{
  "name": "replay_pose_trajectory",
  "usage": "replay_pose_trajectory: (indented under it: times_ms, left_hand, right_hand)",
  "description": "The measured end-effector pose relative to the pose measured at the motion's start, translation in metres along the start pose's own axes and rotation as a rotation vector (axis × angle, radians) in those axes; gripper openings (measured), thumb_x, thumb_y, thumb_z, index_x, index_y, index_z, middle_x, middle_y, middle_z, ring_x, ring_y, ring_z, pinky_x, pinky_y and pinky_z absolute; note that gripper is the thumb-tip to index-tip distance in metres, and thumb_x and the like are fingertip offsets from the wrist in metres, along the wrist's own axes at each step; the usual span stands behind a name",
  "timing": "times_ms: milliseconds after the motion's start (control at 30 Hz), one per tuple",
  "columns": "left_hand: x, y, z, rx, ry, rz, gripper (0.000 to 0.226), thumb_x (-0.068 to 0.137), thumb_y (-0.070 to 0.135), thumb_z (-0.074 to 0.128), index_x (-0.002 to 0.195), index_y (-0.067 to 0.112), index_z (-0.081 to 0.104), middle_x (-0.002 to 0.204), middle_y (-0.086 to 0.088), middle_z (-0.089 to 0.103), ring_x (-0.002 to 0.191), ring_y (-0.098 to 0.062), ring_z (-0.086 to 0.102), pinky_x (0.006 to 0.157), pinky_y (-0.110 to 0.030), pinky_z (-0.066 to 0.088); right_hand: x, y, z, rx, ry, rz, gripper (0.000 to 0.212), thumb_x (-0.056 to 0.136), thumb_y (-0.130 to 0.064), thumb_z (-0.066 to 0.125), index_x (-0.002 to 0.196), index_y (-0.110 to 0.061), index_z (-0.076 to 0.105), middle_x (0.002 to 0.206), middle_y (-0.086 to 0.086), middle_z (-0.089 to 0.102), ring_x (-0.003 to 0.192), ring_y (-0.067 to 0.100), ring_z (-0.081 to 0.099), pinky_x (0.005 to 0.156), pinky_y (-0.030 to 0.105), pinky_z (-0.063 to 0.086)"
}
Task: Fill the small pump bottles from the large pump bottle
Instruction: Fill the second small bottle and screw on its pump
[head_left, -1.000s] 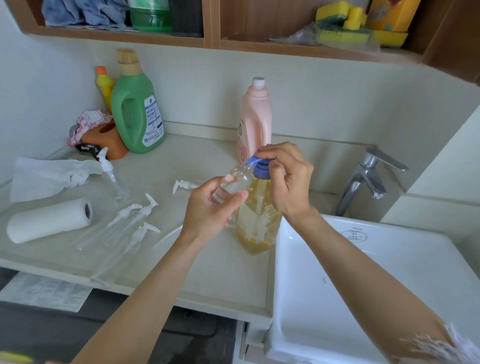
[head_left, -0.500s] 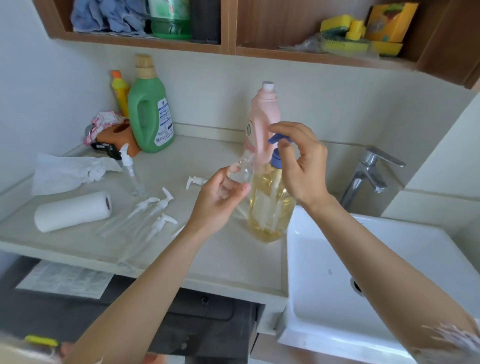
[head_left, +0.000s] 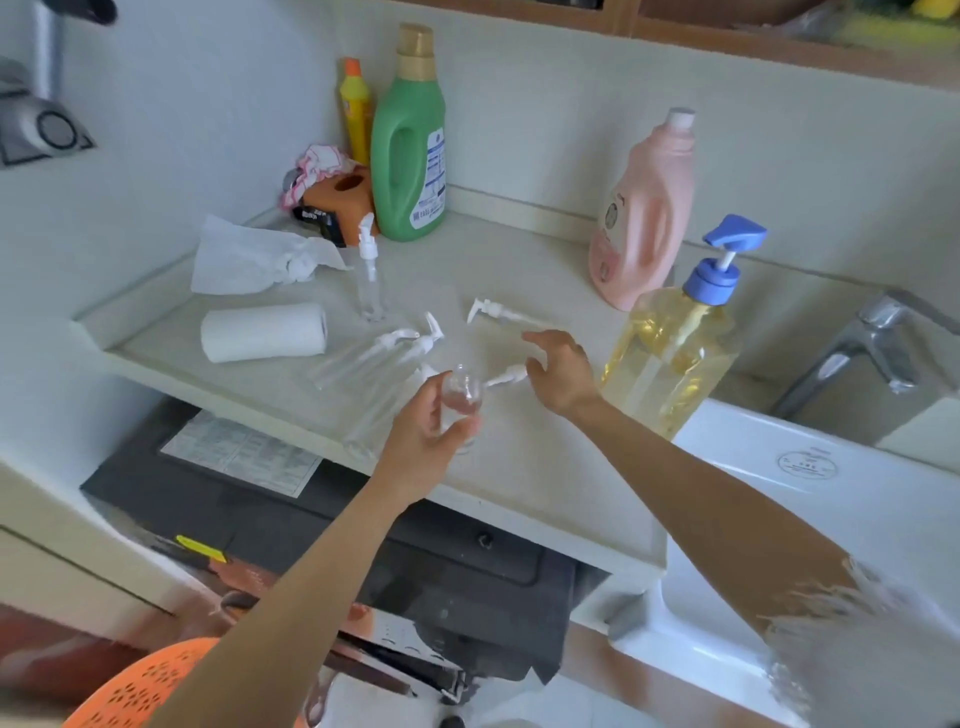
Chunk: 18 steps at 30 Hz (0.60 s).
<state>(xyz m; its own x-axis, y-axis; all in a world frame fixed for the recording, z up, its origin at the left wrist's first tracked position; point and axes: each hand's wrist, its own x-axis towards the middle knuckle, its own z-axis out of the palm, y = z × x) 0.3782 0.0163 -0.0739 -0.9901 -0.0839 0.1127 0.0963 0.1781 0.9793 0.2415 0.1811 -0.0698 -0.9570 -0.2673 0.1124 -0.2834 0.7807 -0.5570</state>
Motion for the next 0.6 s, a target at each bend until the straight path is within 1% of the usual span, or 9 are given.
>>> replay_pose_trajectory:
  times_ms: [67,133,200,300,367,433,500,567,600]
  left_hand:
    - [0.001,-0.009,-0.001,0.008,0.001,-0.023,0.029,0.083,0.024,0.067,0.110,0.030,0.057,0.100,0.005,0.064,0.097,-0.011,0.061,0.093,-0.031,0.048]
    - [0.002,-0.016,0.000,0.012,-0.003,-0.040,0.036,0.078,0.033,0.066,0.112,0.033,0.057,0.102,0.006,0.064,0.100,-0.011,0.061,0.098,-0.037,0.047]
    - [0.003,-0.018,0.000,0.016,-0.010,-0.051,0.041,0.076,0.036,0.067,0.116,0.033,0.056,0.107,0.004,0.065,0.104,-0.014,0.061,0.100,-0.039,0.046]
    - [0.005,-0.019,-0.001,0.035,-0.024,-0.044,0.041,0.082,0.023,0.069,0.120,0.032,0.055,0.112,0.005,0.065,0.106,-0.013,0.062,0.101,-0.039,0.046]
    - [0.007,-0.019,-0.001,0.051,-0.027,-0.026,0.042,0.084,0.017,0.070,0.118,0.036,0.054,0.113,0.007,0.066,0.106,-0.011,0.062,0.101,-0.039,0.046]
    - [0.009,-0.019,-0.002,0.066,-0.033,-0.015,0.044,0.083,0.018,0.071,0.115,0.042,0.052,0.114,0.008,0.065,0.106,-0.010,0.062,0.102,-0.040,0.046]
    - [0.010,-0.017,-0.002,0.091,-0.038,-0.015,0.047,0.080,0.030,0.071,0.114,0.053,0.049,0.119,0.014,0.061,0.111,-0.006,0.058,0.103,-0.038,0.045]
    - [0.010,-0.011,-0.004,0.075,-0.034,-0.009,0.046,0.077,0.044,0.069,0.113,0.062,0.047,0.125,0.025,0.055,0.121,0.001,0.050,0.106,-0.029,0.041]
    - [0.011,-0.007,-0.004,0.050,-0.025,0.008,0.045,0.075,0.049,0.068,0.114,0.062,0.047,0.124,0.028,0.054,0.123,0.004,0.047,0.105,-0.024,0.038]
  right_hand:
    - [0.010,0.008,0.014,-0.042,-0.107,0.027,0.048,0.094,-0.008,0.047,0.140,-0.022,0.047,0.148,0.005,0.040,0.135,0.025,0.037,0.108,0.026,0.026]
    - [0.017,0.014,0.023,-0.069,-0.172,0.027,0.046,0.091,-0.007,0.048,0.134,-0.025,0.055,0.141,0.001,0.049,0.130,0.023,0.044,0.107,0.031,0.036]
    - [0.017,0.017,0.025,-0.118,-0.177,-0.012,0.035,0.089,-0.011,0.051,0.117,-0.025,0.066,0.123,0.002,0.061,0.116,0.026,0.055,0.094,0.035,0.045]
    - [0.009,0.015,0.015,-0.198,-0.187,-0.084,0.023,0.091,-0.020,0.055,0.109,-0.025,0.067,0.105,0.002,0.063,0.102,0.027,0.059,0.077,0.030,0.042]
    - [-0.002,0.004,-0.004,-0.187,-0.144,-0.130,0.024,0.094,-0.025,0.055,0.115,-0.024,0.065,0.100,0.001,0.061,0.096,0.025,0.059,0.078,0.031,0.043]
    - [-0.018,-0.014,-0.033,-0.146,-0.032,-0.233,0.023,0.096,-0.028,0.053,0.114,-0.020,0.065,0.090,-0.001,0.056,0.083,0.022,0.056,0.075,0.033,0.044]
    - [-0.037,-0.032,-0.071,-0.096,0.083,-0.386,0.021,0.095,-0.023,0.057,0.111,-0.015,0.066,0.086,-0.001,0.055,0.072,0.018,0.051,0.068,0.031,0.041]
    - [-0.054,-0.047,-0.109,-0.083,0.166,-0.477,0.021,0.090,-0.013,0.064,0.111,-0.011,0.068,0.084,0.002,0.058,0.068,0.017,0.049,0.065,0.025,0.035]
    - [-0.061,-0.052,-0.125,-0.098,0.185,-0.491,0.024,0.088,-0.010,0.067,0.112,-0.010,0.068,0.084,0.003,0.058,0.066,0.017,0.049,0.064,0.023,0.034]
